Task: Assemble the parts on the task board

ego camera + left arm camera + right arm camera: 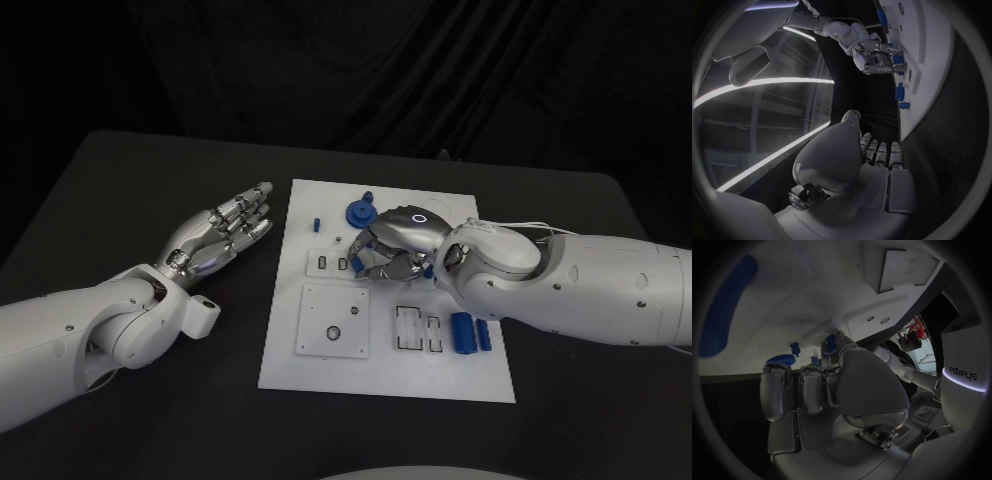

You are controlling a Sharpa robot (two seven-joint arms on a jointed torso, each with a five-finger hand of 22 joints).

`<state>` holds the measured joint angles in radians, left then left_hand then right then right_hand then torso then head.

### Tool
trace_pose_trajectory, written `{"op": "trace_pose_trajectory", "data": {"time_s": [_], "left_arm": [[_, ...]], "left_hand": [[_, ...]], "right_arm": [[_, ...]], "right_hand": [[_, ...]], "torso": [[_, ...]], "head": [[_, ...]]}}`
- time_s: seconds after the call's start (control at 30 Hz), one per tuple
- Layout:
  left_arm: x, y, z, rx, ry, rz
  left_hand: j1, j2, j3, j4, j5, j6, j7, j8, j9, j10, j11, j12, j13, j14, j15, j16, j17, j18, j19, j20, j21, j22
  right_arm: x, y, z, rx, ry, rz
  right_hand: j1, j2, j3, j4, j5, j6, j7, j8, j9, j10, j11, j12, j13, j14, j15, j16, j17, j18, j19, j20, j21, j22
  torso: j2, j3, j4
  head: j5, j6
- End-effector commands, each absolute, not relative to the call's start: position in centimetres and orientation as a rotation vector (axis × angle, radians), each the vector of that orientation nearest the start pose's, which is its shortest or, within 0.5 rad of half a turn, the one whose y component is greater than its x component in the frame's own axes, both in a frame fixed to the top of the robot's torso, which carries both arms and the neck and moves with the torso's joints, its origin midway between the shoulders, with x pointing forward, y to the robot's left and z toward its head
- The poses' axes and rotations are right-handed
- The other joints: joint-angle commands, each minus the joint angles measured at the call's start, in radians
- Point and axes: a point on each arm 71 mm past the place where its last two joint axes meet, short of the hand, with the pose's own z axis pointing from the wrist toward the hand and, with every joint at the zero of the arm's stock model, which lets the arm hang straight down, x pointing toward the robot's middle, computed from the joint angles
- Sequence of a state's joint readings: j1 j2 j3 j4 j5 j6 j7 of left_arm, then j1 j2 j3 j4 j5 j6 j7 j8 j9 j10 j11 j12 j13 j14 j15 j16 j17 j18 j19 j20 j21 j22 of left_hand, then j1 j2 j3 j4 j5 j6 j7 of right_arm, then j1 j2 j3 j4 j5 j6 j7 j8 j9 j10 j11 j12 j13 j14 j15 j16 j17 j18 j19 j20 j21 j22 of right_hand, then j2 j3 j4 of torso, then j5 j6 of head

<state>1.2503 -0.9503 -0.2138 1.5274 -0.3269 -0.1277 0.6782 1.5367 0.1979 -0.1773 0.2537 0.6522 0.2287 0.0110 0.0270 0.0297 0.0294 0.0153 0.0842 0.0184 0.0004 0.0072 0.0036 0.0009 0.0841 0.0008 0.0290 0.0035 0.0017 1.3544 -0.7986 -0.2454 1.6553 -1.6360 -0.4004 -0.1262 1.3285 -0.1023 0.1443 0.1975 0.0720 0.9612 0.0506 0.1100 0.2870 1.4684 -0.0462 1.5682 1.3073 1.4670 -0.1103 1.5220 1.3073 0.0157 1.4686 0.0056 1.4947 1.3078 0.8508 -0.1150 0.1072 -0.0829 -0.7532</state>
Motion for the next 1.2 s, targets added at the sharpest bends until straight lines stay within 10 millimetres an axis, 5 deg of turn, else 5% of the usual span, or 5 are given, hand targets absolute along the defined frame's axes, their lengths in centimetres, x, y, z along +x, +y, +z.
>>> {"op": "trace_pose_trajectory", "data": {"time_s": [0.03, 0.43, 0.83, 0.97, 1.2], "left_arm": [[45.8, 24.3, -18.9, -0.54, 1.433, -1.699], [45.8, 24.4, -19.0, -0.541, 1.434, -1.696], [45.7, 24.6, -18.7, -0.531, 1.383, -1.662], [45.6, 24.7, -18.4, -0.524, 1.34, -1.624], [45.2, 25.0, -17.9, -0.423, 1.285, -1.448]], "left_hand": [[0.008, -0.001, 0.008, 0.0, 0.006, -0.005, 0.002, 0.003, 0.0, 0.0, 0.009, 0.002, 0.0, 0.0, 0.01, -0.004, -0.001, 0.004, -0.001, 0.006, -0.004, -0.002], [0.008, 0.0, 0.009, -0.001, 0.006, -0.007, 0.002, 0.003, 0.0, -0.001, 0.01, 0.001, 0.0, 0.0, 0.01, -0.004, -0.001, 0.004, -0.001, 0.007, -0.004, -0.002], [0.006, -0.009, 0.029, -0.007, 0.003, 0.019, -0.005, 0.007, 0.003, 0.059, 0.07, 0.102, 0.02, 0.0, 0.067, -0.004, -0.001, 0.072, 0.033, 0.131, 0.022, 0.017], [0.009, -0.027, 0.044, 0.036, -0.085, 0.133, 0.018, 0.031, 0.016, 0.263, 0.134, 0.422, 0.09, 0.287, 0.118, 0.183, 0.082, 0.082, 0.316, 0.188, 0.195, 0.109], [-0.191, 0.002, -0.056, 0.041, -0.527, 0.217, 0.062, 0.049, 0.024, 0.392, 0.184, 0.667, 0.202, 0.614, 0.158, 0.469, 0.18, 0.08, 0.589, 0.228, 0.358, 0.181]], "right_arm": [[45.1, -14.3, -17.5, -0.488, 1.567, 0.65], [45.0, -14.4, -17.4, -0.492, 1.552, 0.664], [44.0, -15.4, -15.4, -0.455, 1.378, 0.749], [43.9, -16.3, -13.1, -0.438, 1.276, 0.759], [44.1, -18.4, -9.3, -0.358, 1.19, 0.77]], "right_hand": [[-0.015, -0.006, -0.006, 0.007, -0.003, -0.029, -0.001, -0.018, -0.004, 0.102, 0.007, 0.003, 0.263, 0.09, 0.009, 0.0, 0.189, 0.005, 0.063, 0.007, -0.001, 0.236], [-0.038, -0.053, -0.007, 0.073, -0.001, -0.147, -0.01, -0.047, -0.038, 0.102, -0.001, 0.003, 0.263, 0.089, 0.005, 0.0, 0.185, 0.005, 0.063, 0.004, -0.004, 0.235], [-0.133, -0.079, -0.097, 0.099, -0.023, -0.168, -0.013, -0.041, -0.06, 0.102, -0.005, 0.003, 0.263, 0.089, 0.003, 0.002, 0.186, 0.004, 0.065, 0.001, 0.0, 0.237], [-0.141, -0.076, -0.103, 0.099, -0.023, -0.164, -0.014, -0.04, -0.061, 0.102, -0.005, 0.003, 0.263, 0.09, 0.002, 0.006, 0.192, 0.003, 0.067, 0.0, 0.004, 0.238], [-0.163, -0.067, -0.111, 0.099, -0.023, -0.153, -0.012, -0.035, -0.062, 0.102, -0.005, 0.003, 0.263, 0.09, 0.002, 0.007, 0.193, 0.002, 0.068, -0.001, 0.006, 0.239]], "torso": [[0.0, -0.0007, 0.0008], [0.001, -0.0007, 0.0008], [0.002, 0.0017, -0.0007], [0.001, 0.0021, -0.0022], [-0.002, 0.0029, -0.0024]], "head": [[-0.001, 0.0], [0.0, -0.001], [0.003, 0.018], [0.008, 0.026], [0.004, 0.041]]}}
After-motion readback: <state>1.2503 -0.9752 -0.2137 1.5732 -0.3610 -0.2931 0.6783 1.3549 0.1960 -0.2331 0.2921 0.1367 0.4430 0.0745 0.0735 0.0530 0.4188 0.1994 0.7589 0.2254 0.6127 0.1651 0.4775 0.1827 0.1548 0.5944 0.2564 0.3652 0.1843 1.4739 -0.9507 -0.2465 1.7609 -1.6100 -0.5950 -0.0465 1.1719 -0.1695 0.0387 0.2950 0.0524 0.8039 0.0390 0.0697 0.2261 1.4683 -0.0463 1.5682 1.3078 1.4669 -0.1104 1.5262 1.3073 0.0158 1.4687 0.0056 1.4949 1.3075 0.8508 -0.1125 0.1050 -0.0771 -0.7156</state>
